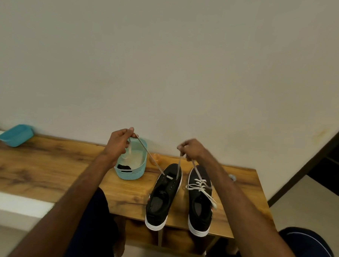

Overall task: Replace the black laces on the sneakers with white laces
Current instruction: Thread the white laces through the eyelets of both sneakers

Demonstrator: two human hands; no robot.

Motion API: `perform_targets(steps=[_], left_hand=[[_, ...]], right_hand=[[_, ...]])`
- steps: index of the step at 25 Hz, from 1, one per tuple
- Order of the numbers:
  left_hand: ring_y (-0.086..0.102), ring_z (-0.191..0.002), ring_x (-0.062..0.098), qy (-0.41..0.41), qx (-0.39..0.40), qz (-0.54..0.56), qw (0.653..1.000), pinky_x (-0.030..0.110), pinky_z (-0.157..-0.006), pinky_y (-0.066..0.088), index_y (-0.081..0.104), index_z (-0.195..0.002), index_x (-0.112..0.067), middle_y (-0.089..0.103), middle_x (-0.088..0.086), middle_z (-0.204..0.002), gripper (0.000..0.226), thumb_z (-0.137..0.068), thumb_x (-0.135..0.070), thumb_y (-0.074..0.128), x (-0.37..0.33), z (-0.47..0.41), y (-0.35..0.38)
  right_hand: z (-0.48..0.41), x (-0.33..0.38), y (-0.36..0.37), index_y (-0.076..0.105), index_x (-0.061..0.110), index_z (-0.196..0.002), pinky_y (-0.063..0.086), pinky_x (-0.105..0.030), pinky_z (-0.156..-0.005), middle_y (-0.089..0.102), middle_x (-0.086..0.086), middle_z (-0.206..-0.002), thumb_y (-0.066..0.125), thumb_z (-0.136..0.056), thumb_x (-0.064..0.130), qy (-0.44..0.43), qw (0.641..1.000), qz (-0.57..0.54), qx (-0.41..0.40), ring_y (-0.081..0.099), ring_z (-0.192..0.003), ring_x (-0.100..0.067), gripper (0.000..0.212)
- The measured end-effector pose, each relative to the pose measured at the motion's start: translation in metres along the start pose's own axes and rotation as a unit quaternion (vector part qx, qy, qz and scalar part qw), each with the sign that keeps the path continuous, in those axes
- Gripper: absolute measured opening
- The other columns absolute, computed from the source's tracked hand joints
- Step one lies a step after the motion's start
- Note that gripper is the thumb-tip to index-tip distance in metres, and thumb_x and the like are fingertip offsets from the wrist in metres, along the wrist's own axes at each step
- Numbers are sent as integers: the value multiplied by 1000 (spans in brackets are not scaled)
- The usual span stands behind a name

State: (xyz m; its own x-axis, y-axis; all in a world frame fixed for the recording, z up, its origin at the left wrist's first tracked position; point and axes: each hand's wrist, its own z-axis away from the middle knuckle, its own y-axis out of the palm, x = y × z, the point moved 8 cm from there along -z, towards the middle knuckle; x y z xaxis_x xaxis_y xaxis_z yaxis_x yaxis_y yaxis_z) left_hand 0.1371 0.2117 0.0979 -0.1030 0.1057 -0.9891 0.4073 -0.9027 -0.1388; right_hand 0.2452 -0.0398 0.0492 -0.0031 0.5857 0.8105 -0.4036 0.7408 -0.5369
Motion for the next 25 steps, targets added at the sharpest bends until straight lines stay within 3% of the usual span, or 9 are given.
perform_targets(steps=[3, 9, 12, 14, 18, 20, 22, 25], left_hand=[[35, -58, 9, 15, 13, 13, 1000, 21, -49, 25, 63, -78, -14, 71, 0, -101, 32, -99, -37, 54, -25, 5, 16], [35, -54, 10, 36, 51, 59, 996, 20, -44, 25, 58, -78, -16, 74, 0, -89, 32, -101, -35, 51, -54, 12, 46], [41, -58, 16, 90, 36, -52, 994, 32, -55, 36, 66, -78, -15, 63, -10, -70, 35, -101, -37, 51, -67, 19, 48], [49, -68, 31, 137, 25, -122, 983, 45, -69, 43, 64, -75, -12, 56, -14, -59, 39, -101, -37, 50, -84, 21, 48], [58, -77, 13, 251, -96, -271, 924, 28, -67, 38, 67, -94, -10, 69, -3, -89, 37, -104, -35, 42, -128, 25, 39], [52, -72, 9, 228, -114, -174, 951, 24, -62, 38, 61, -106, -9, 62, -2, -90, 26, -103, -27, 42, -140, 20, 35], [41, -62, 8, 142, -60, 40, 987, 20, -51, 34, 51, -108, -13, 49, -1, -82, 21, -102, -30, 42, -141, 10, 43], [35, -59, 8, 82, 42, 236, 967, 21, -48, 28, 47, -108, -17, 43, -3, -75, 34, -102, -50, 39, -157, 7, 60]], right_hand=[[21, 54, -30, 69, 1, -104, 42, -21, -45, 67, -8, -77, 57, -99, 11, -26, 997, -73, -3, 49, -53, -12, 16], [47, 85, -29, 70, 3, -109, 35, -15, -43, 72, -5, -82, 53, -100, 9, -56, 995, -84, 13, 55, -54, -6, 20], [56, 87, -20, 70, 4, -111, 47, -20, -54, 73, -6, -86, 53, -101, 12, -42, 978, -194, 58, 58, -59, -8, 21], [60, 100, -25, 71, 4, -109, 56, -26, -65, 73, -7, -89, 52, -102, 13, -48, 963, -257, 73, 61, -63, -10, 22], [67, 141, -38, 68, 0, -114, 59, -35, -87, 74, -12, -99, 41, -103, 3, -109, 935, -323, 100, 71, -83, -19, 28], [69, 156, -43, 65, -2, -119, 56, -36, -94, 74, -12, -103, 41, -101, -5, -148, 934, -311, 91, 71, -95, -21, 30], [71, 162, -49, 67, -2, -112, 57, -36, -92, 74, -14, -98, 49, -98, -5, -176, 940, -291, 38, 72, -87, -20, 22], [75, 165, -56, 72, 0, -97, 59, -34, -73, 74, -15, -83, 60, -97, 11, -196, 941, -272, -43, 67, -64, -19, 16]])
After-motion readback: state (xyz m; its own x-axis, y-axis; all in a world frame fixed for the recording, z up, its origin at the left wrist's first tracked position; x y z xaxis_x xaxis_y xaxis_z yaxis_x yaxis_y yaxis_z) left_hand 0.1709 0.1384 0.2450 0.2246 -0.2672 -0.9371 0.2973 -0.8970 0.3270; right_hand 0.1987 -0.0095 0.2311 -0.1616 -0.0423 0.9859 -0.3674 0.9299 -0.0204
